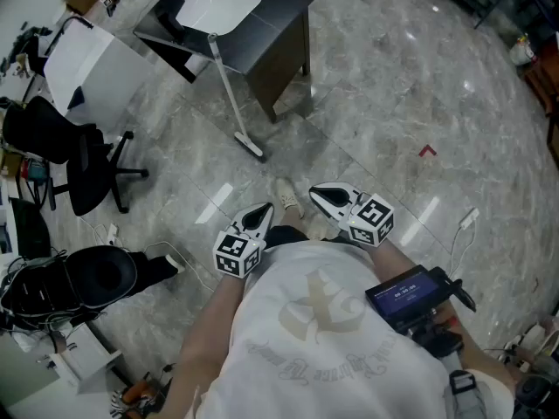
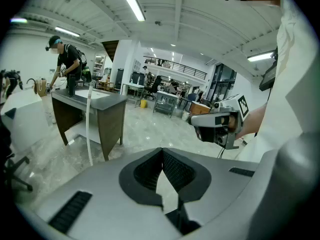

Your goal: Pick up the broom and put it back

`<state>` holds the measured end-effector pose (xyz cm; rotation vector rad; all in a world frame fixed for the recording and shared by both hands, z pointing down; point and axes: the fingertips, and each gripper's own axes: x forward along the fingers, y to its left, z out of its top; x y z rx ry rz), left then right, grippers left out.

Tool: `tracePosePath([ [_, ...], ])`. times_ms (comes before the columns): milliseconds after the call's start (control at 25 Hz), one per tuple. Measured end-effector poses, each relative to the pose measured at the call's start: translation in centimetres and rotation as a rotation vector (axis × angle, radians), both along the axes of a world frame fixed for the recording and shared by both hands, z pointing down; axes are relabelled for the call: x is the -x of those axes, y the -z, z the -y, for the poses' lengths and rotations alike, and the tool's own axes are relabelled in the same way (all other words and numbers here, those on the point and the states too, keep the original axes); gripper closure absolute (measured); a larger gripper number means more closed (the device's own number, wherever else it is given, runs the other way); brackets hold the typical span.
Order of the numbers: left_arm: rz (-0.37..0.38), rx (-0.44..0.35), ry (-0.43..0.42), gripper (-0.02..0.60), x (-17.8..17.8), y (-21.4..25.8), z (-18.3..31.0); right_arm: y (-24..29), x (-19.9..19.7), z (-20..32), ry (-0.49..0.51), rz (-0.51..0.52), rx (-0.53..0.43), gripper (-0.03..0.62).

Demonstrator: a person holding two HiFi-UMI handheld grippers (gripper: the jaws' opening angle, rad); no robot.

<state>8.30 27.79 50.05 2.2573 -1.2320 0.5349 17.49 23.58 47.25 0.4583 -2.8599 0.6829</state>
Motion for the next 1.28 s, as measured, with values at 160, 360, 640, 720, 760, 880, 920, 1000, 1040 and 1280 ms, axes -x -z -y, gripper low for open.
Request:
tracePosePath([
  [160,0.001,-0.006,-0.008,0.569,-0.4,0.2,0.1,-0.2,-0.6,0.1,-0.022,0.005,0.011,0.577],
  [360,0.012,-0.003,-0.001,0.569,0.0,0.6,0.0,0.3,-0.7,0.4,-0.034,0.020,0.007,0.577],
  [640,0.026,0.006,0.010,0.569,0.5,0.7,0.0,0.4,-0.2,0.6,-0.032,0.031,0.017,0.577],
  [720,0.027,0.009,0.011,0.569,0.6,0.6,-0.2,0.0,0.0,0.5,-0.028,0.027,0.024,0.576],
  [760,0.027,0.012,0.013,0.569,0.7,0.6,-0.4,-0.1,0.0,0.3,-0.024,0.025,0.027,0.576],
  [880,0.025,0.023,0.030,0.569,1.2,0.6,-1.1,0.1,0.3,0.1,-0.012,0.016,0.033,0.576],
  [920,0.023,0.027,0.040,0.569,1.5,0.6,-1.1,0.1,0.6,0.2,-0.008,0.013,0.034,0.576],
  [1000,0.016,0.034,0.064,0.569,2.7,0.5,-0.5,0.1,1.5,0.9,-0.003,0.007,0.038,0.576],
  [1040,0.013,0.038,0.075,0.569,3.3,0.3,0.1,0.0,2.1,1.5,-0.002,0.004,0.041,0.576],
  [1280,0.003,0.038,0.064,0.569,5.6,-0.3,3.4,-0.5,4.4,4.4,-0.011,-0.032,0.046,0.577],
])
